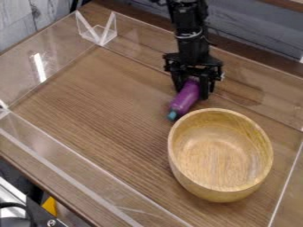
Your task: Put the purple eggplant in the brown bowl
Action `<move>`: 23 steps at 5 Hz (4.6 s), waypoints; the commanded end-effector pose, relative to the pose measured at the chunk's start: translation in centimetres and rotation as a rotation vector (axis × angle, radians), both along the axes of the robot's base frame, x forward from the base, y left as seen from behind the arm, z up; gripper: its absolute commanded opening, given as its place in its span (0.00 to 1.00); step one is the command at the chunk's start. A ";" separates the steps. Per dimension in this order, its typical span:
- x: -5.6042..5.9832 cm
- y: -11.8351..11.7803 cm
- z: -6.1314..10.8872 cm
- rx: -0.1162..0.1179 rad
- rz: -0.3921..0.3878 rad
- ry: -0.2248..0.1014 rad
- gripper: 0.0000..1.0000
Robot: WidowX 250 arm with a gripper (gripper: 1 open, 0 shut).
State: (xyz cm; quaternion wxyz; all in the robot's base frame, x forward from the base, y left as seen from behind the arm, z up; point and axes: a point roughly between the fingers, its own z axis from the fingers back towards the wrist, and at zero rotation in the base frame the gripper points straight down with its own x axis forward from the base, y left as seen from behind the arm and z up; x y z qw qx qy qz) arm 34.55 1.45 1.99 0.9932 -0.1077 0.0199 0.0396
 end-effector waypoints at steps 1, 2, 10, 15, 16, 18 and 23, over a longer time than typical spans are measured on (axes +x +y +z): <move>-0.8 0.6 1.4 -0.005 0.105 -0.022 0.00; -0.4 0.7 1.7 -0.016 0.135 -0.020 0.00; -2.7 -0.4 3.9 -0.057 -0.013 0.000 0.00; -7.2 -3.3 5.3 -0.094 0.036 -0.020 0.00; -7.0 -3.9 6.1 -0.095 -0.003 -0.022 0.00; -6.8 -5.8 7.3 -0.097 -0.161 -0.023 0.00; -8.6 -9.8 6.7 -0.057 -0.111 -0.039 0.00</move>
